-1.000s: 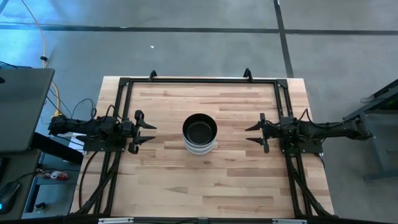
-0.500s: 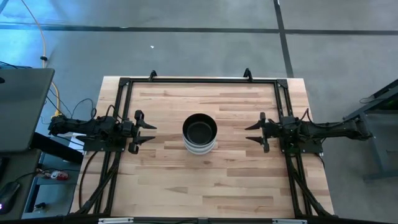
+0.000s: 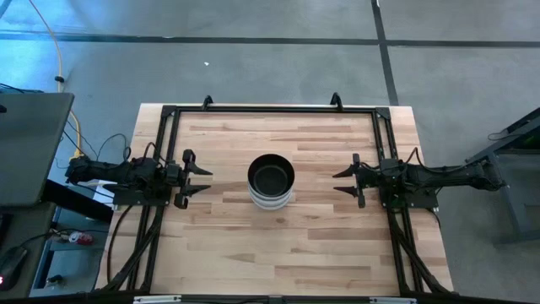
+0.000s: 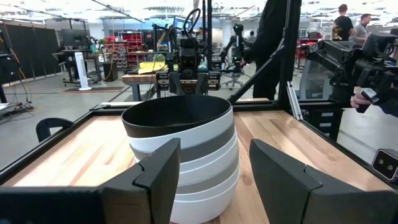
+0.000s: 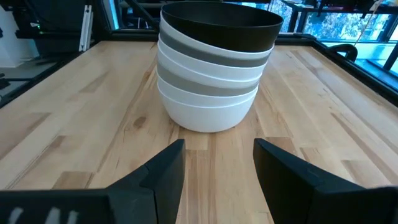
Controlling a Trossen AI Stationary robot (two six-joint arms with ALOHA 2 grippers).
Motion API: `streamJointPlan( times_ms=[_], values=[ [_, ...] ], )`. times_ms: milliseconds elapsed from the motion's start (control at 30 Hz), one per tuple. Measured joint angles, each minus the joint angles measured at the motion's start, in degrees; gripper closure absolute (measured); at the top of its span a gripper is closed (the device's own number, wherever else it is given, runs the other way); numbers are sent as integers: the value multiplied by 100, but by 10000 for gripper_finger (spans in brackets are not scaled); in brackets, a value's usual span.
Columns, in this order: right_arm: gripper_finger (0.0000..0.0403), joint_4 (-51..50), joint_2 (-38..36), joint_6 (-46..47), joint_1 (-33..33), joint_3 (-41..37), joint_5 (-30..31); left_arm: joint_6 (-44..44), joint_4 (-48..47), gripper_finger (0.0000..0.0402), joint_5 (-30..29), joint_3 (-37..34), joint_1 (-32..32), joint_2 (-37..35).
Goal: Nest bowls inside each other
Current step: Return to Home Position
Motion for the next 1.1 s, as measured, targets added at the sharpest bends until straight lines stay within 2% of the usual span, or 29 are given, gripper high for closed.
streamJointPlan(
  times_ms=[1100],
  values=[
    [220,-11,0,-62,-2,0,1,-8,0,220,6,0,0,0]
  ],
)
